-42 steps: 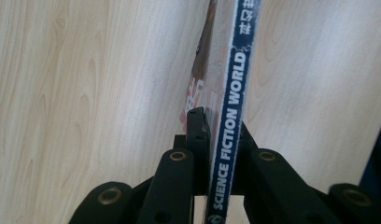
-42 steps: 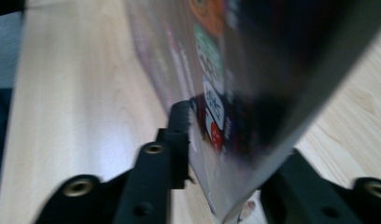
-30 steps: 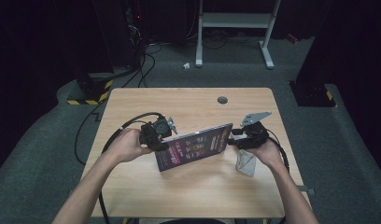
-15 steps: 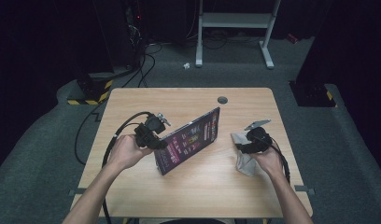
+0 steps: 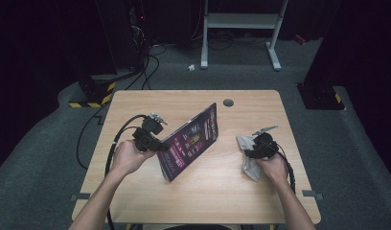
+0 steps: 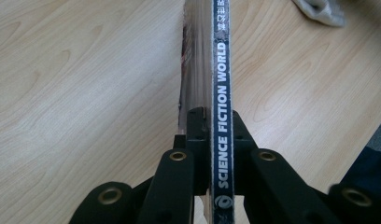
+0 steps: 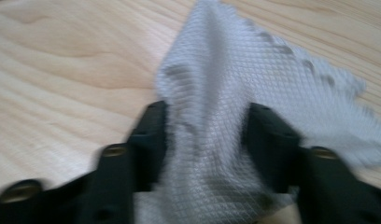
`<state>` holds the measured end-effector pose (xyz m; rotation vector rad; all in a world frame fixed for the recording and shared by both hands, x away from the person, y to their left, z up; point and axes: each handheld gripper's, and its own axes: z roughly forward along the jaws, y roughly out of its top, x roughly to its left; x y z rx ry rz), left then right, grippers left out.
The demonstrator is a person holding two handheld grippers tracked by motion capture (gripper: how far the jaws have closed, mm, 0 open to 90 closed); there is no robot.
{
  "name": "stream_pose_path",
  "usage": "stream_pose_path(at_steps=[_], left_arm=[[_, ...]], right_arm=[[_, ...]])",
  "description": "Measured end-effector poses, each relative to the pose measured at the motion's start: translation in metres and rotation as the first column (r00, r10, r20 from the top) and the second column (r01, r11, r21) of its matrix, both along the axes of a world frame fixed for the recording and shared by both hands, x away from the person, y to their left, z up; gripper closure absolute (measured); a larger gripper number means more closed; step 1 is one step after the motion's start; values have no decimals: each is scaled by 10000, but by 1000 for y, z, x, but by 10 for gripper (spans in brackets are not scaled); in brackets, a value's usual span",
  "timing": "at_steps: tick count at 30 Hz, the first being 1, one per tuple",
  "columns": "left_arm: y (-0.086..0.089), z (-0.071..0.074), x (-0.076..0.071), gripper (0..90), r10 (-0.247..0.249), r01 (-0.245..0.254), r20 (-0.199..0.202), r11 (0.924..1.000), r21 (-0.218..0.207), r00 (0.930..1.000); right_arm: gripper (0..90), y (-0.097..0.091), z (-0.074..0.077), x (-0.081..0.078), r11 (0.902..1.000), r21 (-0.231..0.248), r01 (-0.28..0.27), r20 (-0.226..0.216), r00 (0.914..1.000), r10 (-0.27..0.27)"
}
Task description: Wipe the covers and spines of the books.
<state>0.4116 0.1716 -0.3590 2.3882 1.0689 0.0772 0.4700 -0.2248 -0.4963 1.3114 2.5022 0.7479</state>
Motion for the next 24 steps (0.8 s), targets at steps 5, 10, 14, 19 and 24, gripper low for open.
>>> stream_pose_path(at_steps=[5,10,14,19,24], left_arm=[[-5,1,0,838,-39,40,35,9999,-126,10000],[-12,1,-2,838,-118,119,58,9998,-126,9999],[-18,1,-3,839,-287,287,51,9995,-106,9996],[-25,0,-3,838,-455,455,26,9990,14,9990],[-23,-1,-2,838,-369,370,-87,9992,164,9993]], right_arm=[[756,17,2,-8,9963,-205,-833,337,9959,839],[759,39,7,-11,9875,72,-1573,643,9856,1565],[758,57,12,-11,9807,51,-1955,689,9784,1947],[757,82,13,-6,9703,-132,-2416,429,9693,2419],[755,104,15,-3,9569,-296,-2890,357,9564,2900]])
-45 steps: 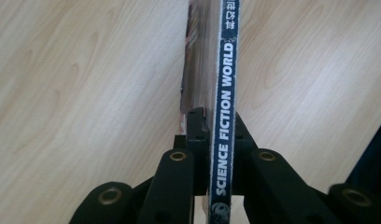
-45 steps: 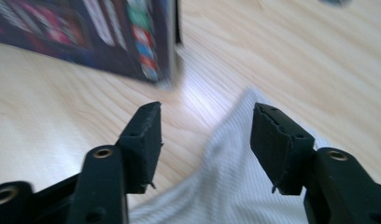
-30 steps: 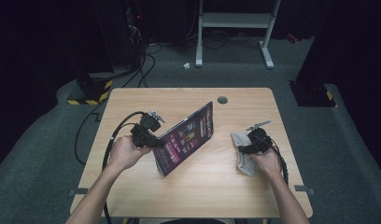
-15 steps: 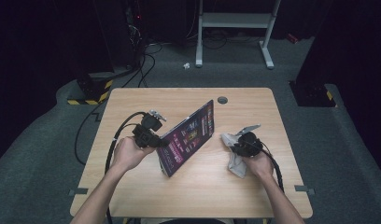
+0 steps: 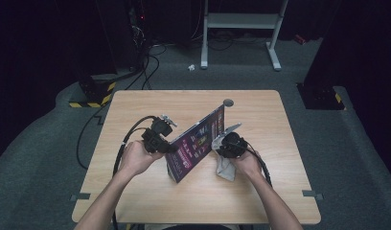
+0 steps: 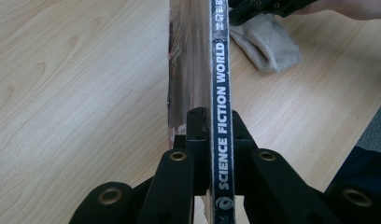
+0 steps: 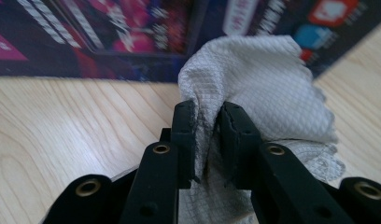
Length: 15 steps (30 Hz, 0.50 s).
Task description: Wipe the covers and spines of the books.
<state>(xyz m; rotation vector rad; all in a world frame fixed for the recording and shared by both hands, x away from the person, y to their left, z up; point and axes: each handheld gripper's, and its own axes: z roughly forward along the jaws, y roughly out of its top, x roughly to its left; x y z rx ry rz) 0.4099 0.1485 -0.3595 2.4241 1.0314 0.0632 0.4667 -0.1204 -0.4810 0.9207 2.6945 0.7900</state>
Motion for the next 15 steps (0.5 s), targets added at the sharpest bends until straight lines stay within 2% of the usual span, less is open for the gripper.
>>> stream_pose_path(at_steps=[3,5,7,8,10,12,13,15], left_arm=[[0,0,0,838,-32,32,2,9999,138,10000],[-1,1,1,838,-103,103,-26,9997,212,9999],[-2,1,1,838,-110,110,-24,9995,283,9999],[-1,1,1,838,-91,91,-3,9994,325,10000],[-1,1,2,838,-22,21,32,9993,378,10000],[0,1,2,838,4,-7,70,9992,412,10000],[0,0,2,838,21,-23,65,9992,396,10000],[0,1,2,838,-14,13,27,9993,371,10000]], right_arm=[[750,7,-1,2,9999,-16,-112,59,9999,112],[731,9,-4,4,10000,-92,-40,-24,10000,39],[701,8,-6,8,9998,-159,139,82,9999,-138],[672,7,-7,9,9994,-83,337,51,9994,-336],[551,3,-3,8,9981,-139,607,417,9973,-601],[520,2,-1,6,9978,-94,657,504,9966,-651],[490,0,1,4,9976,-196,657,708,9954,-642],[435,-5,4,2,9955,-285,900,760,9932,-876]])
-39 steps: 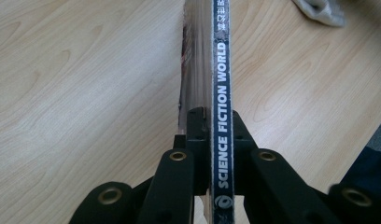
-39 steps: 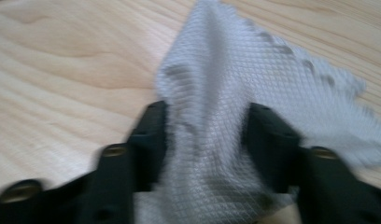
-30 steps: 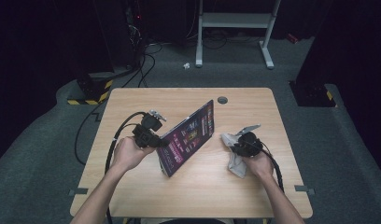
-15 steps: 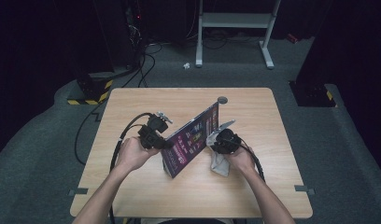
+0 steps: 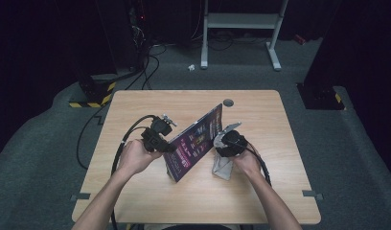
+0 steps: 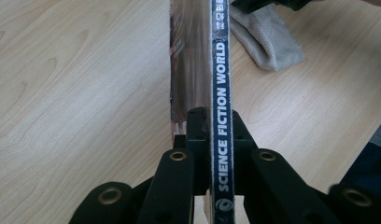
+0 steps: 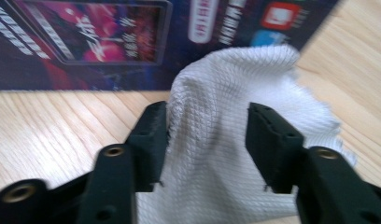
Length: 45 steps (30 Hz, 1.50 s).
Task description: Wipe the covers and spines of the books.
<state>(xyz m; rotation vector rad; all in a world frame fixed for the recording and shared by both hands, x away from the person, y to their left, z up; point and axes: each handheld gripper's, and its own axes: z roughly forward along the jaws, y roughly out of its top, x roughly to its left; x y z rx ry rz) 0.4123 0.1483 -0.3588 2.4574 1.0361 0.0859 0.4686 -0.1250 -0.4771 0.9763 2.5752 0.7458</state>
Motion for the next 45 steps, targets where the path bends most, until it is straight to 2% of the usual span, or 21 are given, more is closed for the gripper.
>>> stream_pose_path(at_steps=[2,6,7,8,9,10,12,15,20,23,24,25,26,29,31,33,35,37,40,42,45], left_arm=[[-1,0,-1,838,-88,88,-40,10000,-43,10000],[-3,1,-2,838,-216,215,-96,9997,-150,9997],[-4,1,-3,838,-262,260,-103,9995,-176,9996],[-5,1,-4,838,-310,309,-94,9994,-161,9995],[-6,2,-5,838,-362,361,-73,9992,-153,9993],[-6,2,-5,838,-403,402,-72,9991,-159,9992],[-7,2,-6,838,-463,460,-122,9985,-292,9989],[-8,2,-8,838,-548,544,-120,9980,-311,9984],[-10,2,-9,838,-717,708,-187,9964,-459,9973],[-11,2,-8,838,-730,719,-220,9962,-481,9971],[-10,1,-8,838,-727,713,-249,9961,-522,9970],[-10,1,-8,838,-700,686,-251,9962,-532,9972],[-10,1,-8,838,-685,671,-248,9963,-540,9973],[-8,1,-7,838,-565,548,-287,9968,-582,9980],[-8,1,-7,838,-558,539,-288,9966,-619,9980],[-8,1,-8,838,-594,574,-298,9962,-653,9978],[-9,1,-8,838,-660,637,-320,9956,-687,9973],[-9,0,-8,838,-714,685,-361,9949,-747,9968],[-9,0,-7,838,-727,691,-417,9941,-833,9965],[-9,0,-7,838,-718,676,-447,9936,-907,9964],[-8,0,-6,837,-688,645,-443,9936,-925,9966]], right_arm=[[394,-5,-2,2,9998,28,196,-219,9996,-195],[363,-6,-15,11,9982,-72,597,-1028,9929,-601],[399,-6,-18,13,9980,-17,628,-1108,9919,-626],[489,-6,-19,14,9979,199,619,-1184,9912,-591],[580,-6,-19,14,9978,388,537,-1198,9916,-487],[672,-5,-18,13,9985,296,457,-1054,9935,-423],[755,-5,-15,12,9992,22,387,-719,9967,-385],[790,-11,-11,14,9965,-192,816,-317,9961,-821],[800,-20,-9,20,9924,169,1218,-311,9921,-1212],[804,-9,-12,17,9963,259,817,-242,9964,-811],[806,-3,-13,15,9981,298,538,-224,9983,-532],[807,10,-13,9,9995,302,-86,-215,9997,92],[807,10,-13,9,9995,302,-86,-215,9997,92],[807,25,-11,-1,9958,172,-895,-135,9959,897],[807,26,-10,-2,9945,10,-1043,-26,9945,1043],[807,20,-11,4,9976,26,-697,-106,9975,697],[807,6,-13,14,9997,232,-5,-283,9996,12],[807,-10,-13,24,9952,473,854,-450,9955,-833],[807,-24,-13,30,9846,862,1522,-515,9876,-1481],[808,-24,-14,30,9834,990,1524,-555,9875,-1475],[808,-9,-15,23,9917,973,847,-435,9958,-808]])
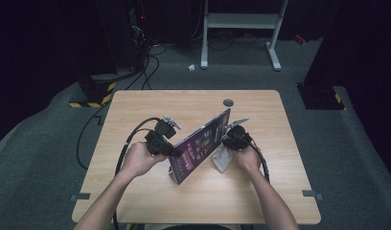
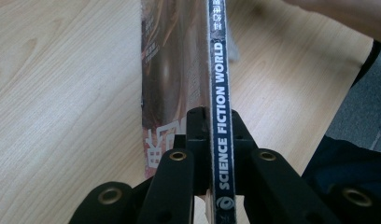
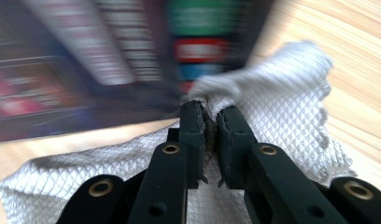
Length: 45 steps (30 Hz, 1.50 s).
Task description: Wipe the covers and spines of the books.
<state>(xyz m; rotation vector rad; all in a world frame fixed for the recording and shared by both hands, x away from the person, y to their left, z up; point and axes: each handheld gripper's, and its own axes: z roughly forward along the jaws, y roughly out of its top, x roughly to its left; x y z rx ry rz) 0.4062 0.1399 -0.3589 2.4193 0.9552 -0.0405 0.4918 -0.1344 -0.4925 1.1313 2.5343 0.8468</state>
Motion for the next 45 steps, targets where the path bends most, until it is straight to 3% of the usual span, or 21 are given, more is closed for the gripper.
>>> stream_pose_path(at_steps=[2,6,9,11,16,17,19,22,24,25,26,29,31,33,35,36,37,40,42,43,45], left_arm=[[1,0,1,838,57,-57,10,10000,33,10000],[4,-1,2,838,194,-196,-91,9997,-128,9998],[5,-2,3,837,207,-210,-146,9996,-210,9997],[5,-2,3,837,185,-190,-191,9995,-267,9996],[5,-2,4,837,218,-225,-235,9993,-312,9995],[5,-3,4,837,230,-239,-263,9992,-324,9994],[6,-3,4,837,254,-263,-268,9991,-341,9993],[6,-3,5,837,298,-308,-268,9989,-341,9992],[6,-3,5,837,303,-312,-272,9989,-346,9992],[6,-3,4,837,275,-285,-283,9990,-346,9992],[6,-3,4,836,258,-268,-278,9990,-344,9993],[4,-3,3,836,209,-219,-289,9991,-355,9994],[4,-3,3,836,205,-216,-287,9990,-392,9994],[3,-3,3,836,181,-193,-287,9990,-396,9994],[3,-4,4,836,182,-195,-305,9989,-430,9994],[3,-4,4,836,182,-195,-298,9989,-432,9994],[3,-4,4,836,193,-206,-286,9989,-425,9994],[4,-4,4,836,247,-257,-281,9989,-389,9993],[5,-3,4,836,240,-251,-276,9990,-376,9993],[5,-3,3,836,229,-238,-265,9991,-360,9994],[5,-3,2,836,168,-177,-278,9992,-353,9995]], right_arm=[[809,11,0,-8,9978,76,-665,66,9978,665],[810,27,6,-27,9838,29,-1791,520,9825,1787],[814,20,11,-25,9885,195,-1502,757,9860,1483],[816,6,14,-15,9960,565,-696,661,9956,658],[818,1,20,-12,9957,804,-456,845,9957,387],[817,9,24,-20,9925,769,-951,1105,9901,863],[818,15,26,-26,9890,659,-1323,1254,9844,1233],[817,33,34,-44,9689,479,-2428,1703,9578,2316],[817,39,40,-52,9594,227,-2810,2013,9413,2709],[817,39,41,-52,9602,80,-2793,2071,9398,2717],[817,36,42,-49,9648,49,-2631,2023,9451,2567],[817,19,44,-31,9872,335,-1562,1771,9730,1480],[817,7,46,-21,9945,482,-934,1744,9811,837],[817,0,47,-16,9954,720,-627,1770,9830,491],[817,0,46,-17,9948,752,-688,1777,9826,546],[818,8,46,-25,9902,706,-1202,1804,9779,1059],[818,8,46,-25,9902,706,-1202,1804,9779,1059],[817,27,49,-42,9698,613,-2360,2036,9542,2193],[818,35,51,-50,9574,213,-2880,2276,9339,2758],[818,35,51,-50,9565,124,-2916,2281,9321,2812],[818,28,52,-41,9697,165,-2439,2177,9474,2346]])
